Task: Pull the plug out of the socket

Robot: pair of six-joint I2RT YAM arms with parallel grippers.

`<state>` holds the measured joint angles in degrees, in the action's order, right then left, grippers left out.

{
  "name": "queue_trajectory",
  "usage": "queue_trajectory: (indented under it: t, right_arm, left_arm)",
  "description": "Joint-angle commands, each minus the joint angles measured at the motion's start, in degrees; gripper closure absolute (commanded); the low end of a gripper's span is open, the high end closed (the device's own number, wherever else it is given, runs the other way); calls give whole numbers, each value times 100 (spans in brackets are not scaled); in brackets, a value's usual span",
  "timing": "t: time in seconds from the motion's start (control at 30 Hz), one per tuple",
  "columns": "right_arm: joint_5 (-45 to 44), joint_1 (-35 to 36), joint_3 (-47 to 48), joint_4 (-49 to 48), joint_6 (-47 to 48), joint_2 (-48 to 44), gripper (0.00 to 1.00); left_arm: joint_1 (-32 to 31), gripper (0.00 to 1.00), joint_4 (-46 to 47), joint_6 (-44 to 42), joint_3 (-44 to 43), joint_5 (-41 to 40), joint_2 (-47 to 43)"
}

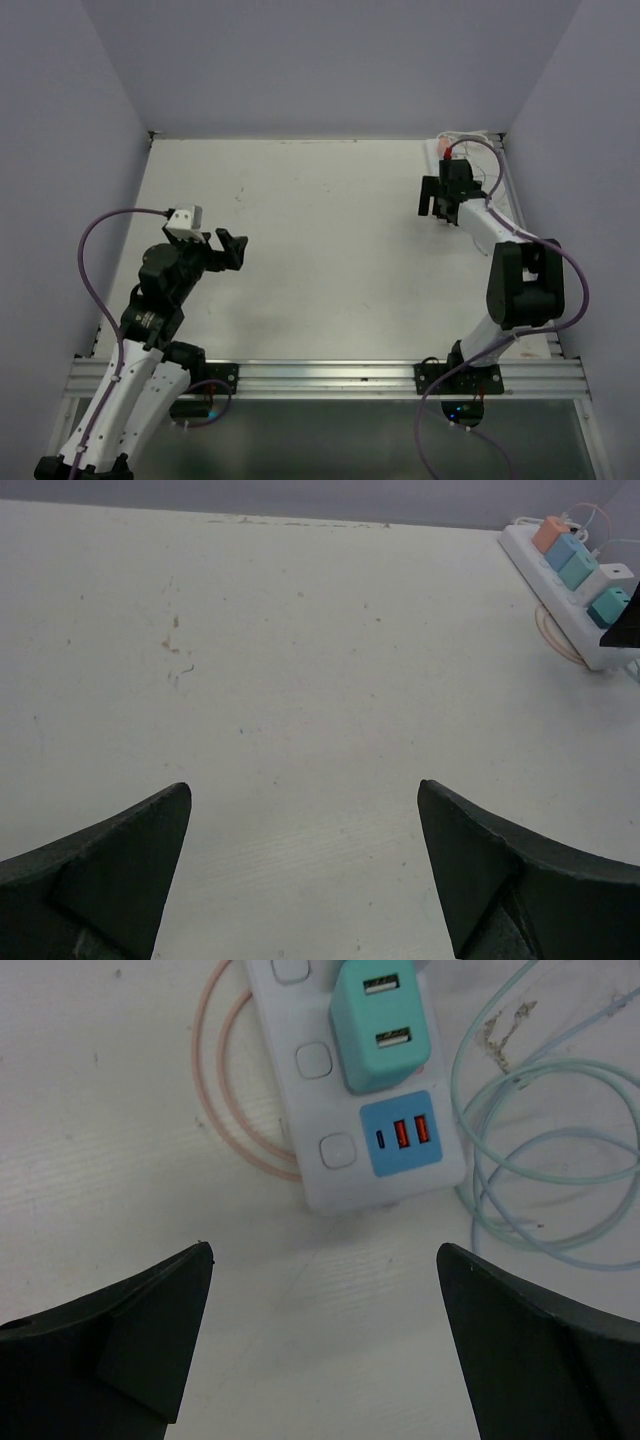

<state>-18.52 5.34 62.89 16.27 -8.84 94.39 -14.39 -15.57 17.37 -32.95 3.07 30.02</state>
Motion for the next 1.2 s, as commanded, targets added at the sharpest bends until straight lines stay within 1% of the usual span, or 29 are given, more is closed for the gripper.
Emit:
queue_trajectory:
  t: [0.0,0.07,0.17,0.2,0.27,0.5,0.67,0.87,0.9,0.93,1.03,1.07,1.13,1.17]
  right_arm:
    - [103,-261,469,-362,146,316,1]
    - [225,-402,636,-362,181,544,1]
    - [551,-508,759,-405,181,729,1]
    - [760,-717,838,-397,224,843,1]
    - [903,-780,952,-379,365,993,1]
    - [1096,-1017,1172,-318,444,1371,1]
    - [1289,-1035,1208,-256,682,1670,1]
    - [1404,-1035,1137,-370,796,1670,2]
    - [1413,-1035,1137,-362,840,1670,3]
    - [1413,-1035,1146,-362,840,1670,5]
    - [1439,-1035,1155,-361,840,1653,18]
    - [1439,-1035,1164,-318,840,1644,28]
    - [1552,-1027,1234,-222,840,1627,41]
    - [1580,-1035,1312,-178,840,1592,53]
  left_arm:
    - [-169,0,240,-145,-124,-507,-154]
    - [-222,0,186,-172,-124,-676,-224]
    - [-274,0,221,-163,-107,-589,-251]
    - [-283,0,221,-163,-106,-571,-251]
    - [-301,0,221,-181,-115,-597,-260]
    - [-336,0,213,-181,-106,-606,-251]
    - [-336,0,230,-190,-98,-597,-216]
    - [-336,0,248,-190,-98,-571,-163]
    - [-336,0,248,-190,-98,-545,-163]
    - [-336,0,256,-190,-98,-544,-154]
    - [-336,0,257,-181,-89,-544,-154]
    - [-336,0,248,-181,-89,-553,-154]
    - [-336,0,257,-172,-89,-536,-154]
    - [-336,1,248,-181,-80,-544,-154]
